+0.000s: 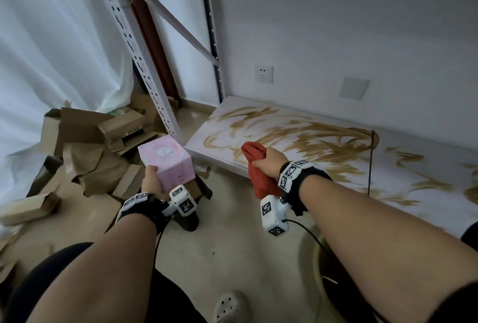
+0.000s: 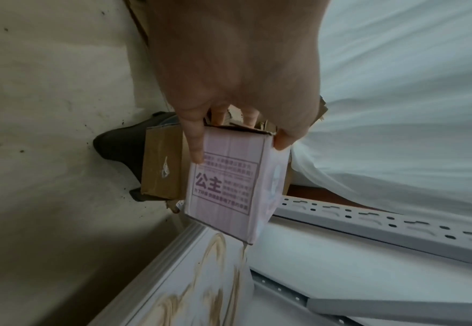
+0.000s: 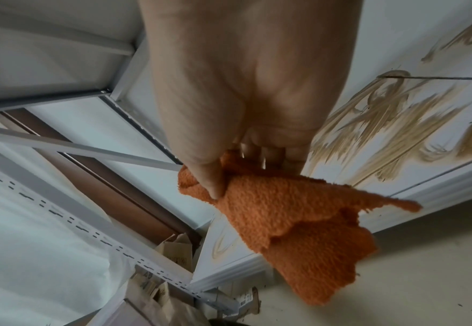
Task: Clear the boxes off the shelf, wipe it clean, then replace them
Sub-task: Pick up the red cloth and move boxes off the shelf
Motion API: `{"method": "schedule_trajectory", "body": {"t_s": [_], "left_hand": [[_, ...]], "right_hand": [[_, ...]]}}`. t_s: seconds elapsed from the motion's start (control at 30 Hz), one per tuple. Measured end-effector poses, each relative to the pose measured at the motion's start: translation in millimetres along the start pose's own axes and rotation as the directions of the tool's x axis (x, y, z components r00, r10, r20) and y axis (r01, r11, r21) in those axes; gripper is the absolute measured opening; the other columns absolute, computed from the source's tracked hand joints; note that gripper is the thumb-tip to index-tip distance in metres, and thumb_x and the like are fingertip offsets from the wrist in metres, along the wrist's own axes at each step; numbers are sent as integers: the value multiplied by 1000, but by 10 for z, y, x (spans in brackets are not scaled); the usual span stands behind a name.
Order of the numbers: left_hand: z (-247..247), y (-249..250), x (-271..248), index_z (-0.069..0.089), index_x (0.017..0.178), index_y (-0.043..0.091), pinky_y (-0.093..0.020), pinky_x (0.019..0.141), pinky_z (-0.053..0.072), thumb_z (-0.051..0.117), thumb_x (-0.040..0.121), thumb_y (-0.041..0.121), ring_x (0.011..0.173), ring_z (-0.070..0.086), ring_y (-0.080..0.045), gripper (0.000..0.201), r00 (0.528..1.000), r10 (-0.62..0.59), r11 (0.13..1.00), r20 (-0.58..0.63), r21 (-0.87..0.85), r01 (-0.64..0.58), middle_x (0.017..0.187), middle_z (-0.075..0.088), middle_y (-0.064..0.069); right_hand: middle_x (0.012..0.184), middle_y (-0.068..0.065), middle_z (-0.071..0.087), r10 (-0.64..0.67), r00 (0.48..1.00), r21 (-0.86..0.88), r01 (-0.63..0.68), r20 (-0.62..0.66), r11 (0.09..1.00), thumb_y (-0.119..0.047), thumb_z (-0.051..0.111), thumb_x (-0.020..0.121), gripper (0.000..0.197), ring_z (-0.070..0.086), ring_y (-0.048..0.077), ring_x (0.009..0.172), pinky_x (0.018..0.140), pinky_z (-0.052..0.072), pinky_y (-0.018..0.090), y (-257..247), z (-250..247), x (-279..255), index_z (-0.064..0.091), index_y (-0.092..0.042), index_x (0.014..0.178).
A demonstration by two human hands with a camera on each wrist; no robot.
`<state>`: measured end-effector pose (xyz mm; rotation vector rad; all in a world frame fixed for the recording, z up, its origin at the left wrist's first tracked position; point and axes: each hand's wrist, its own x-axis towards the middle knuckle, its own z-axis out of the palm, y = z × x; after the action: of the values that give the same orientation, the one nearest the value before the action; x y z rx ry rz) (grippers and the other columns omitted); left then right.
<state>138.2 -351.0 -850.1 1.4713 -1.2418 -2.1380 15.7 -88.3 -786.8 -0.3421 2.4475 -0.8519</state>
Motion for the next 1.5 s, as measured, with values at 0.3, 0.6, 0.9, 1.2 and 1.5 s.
{"method": "schedule_trajectory", "body": {"t_s": [0.3,0.6,0.9,1.2,1.5], "left_hand": [[35,-70,9,37,142,8,-42,85,47,38,94,28,127,47,-33,52,996,10,993,-86,117,1,141,46,-16],[-33,-65,85,47,125,-6,-34,89,47,61,88,16,120,54,-32,46,985,140,605,-101,797,-5,129,54,-21],[123,-1,-69,46,134,3,-45,112,31,47,86,9,133,37,-35,48,778,558,677,-288,701,-225,143,39,-18],[1255,-188,-816,46,131,14,-33,81,50,48,91,0,92,61,-19,43,813,369,632,451,519,-575,128,54,-6],[2295,-740,-1451,51,124,13,-25,76,48,68,79,4,97,57,-20,49,622,-43,403,781,584,-705,108,62,-7]], "right_hand": [[125,14,57,17,1000,-50,-16,12,999,-26,56,90,44,55,30,112,78,38,26,-61,138,71,45,-5,127],[125,14,56,9,1000,-81,-8,21,997,-27,56,90,45,55,30,112,82,40,27,-32,191,91,45,-4,128],[124,13,58,-29,999,-75,31,27,997,-24,56,91,41,56,29,111,79,40,26,-30,176,23,47,-6,126],[117,12,62,-31,999,-28,31,-15,999,-34,56,90,39,59,28,105,82,43,29,316,-87,-127,54,-7,119],[116,11,64,-30,985,169,59,-169,984,-17,62,85,37,59,28,105,91,48,36,1019,-725,-406,58,-13,121]]}}
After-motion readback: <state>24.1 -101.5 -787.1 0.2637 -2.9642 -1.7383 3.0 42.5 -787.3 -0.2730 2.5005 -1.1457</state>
